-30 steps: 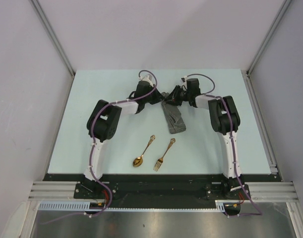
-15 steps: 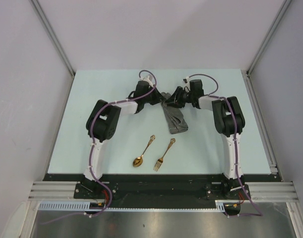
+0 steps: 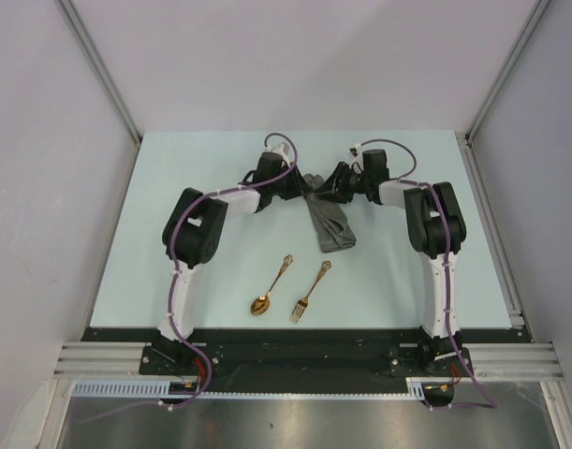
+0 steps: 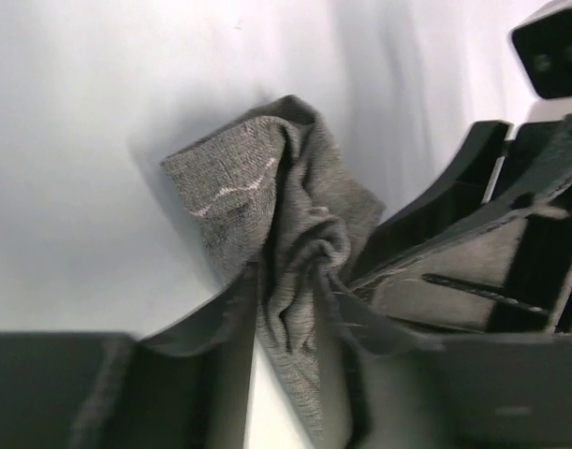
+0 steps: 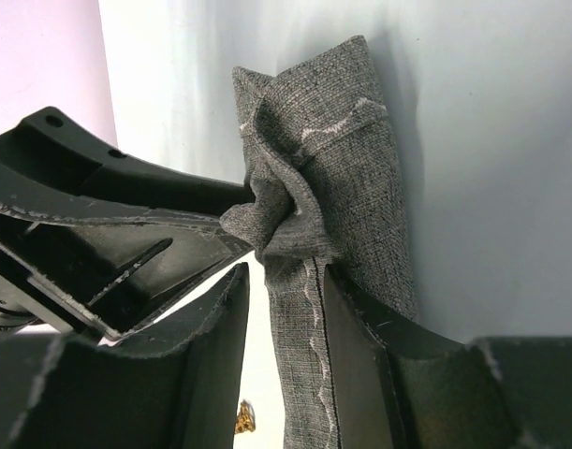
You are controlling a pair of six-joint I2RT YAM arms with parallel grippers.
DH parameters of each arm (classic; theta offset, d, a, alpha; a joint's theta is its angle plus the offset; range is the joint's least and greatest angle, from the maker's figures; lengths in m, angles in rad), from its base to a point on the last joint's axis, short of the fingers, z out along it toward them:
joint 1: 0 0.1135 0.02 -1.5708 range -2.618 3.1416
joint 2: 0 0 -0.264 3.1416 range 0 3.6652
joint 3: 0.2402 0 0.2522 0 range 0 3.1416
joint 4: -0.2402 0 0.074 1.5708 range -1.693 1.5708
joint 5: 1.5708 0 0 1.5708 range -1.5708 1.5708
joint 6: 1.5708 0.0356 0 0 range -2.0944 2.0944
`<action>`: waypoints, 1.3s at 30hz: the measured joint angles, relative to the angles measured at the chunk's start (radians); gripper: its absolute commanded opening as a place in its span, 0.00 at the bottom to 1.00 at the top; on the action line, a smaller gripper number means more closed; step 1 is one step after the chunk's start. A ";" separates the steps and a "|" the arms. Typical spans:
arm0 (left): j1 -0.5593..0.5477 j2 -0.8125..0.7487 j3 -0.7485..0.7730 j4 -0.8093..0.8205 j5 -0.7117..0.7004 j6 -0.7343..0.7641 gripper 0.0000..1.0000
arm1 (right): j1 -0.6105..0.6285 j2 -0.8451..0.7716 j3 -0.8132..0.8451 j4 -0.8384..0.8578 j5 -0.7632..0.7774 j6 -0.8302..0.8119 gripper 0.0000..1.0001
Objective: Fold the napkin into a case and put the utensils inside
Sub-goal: Stuff the top corner of the smaller-rectangle-folded napkin into the folded napkin.
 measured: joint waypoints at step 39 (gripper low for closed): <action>-0.001 -0.077 -0.038 -0.100 -0.119 0.096 0.31 | 0.000 0.024 0.061 0.010 -0.022 0.013 0.38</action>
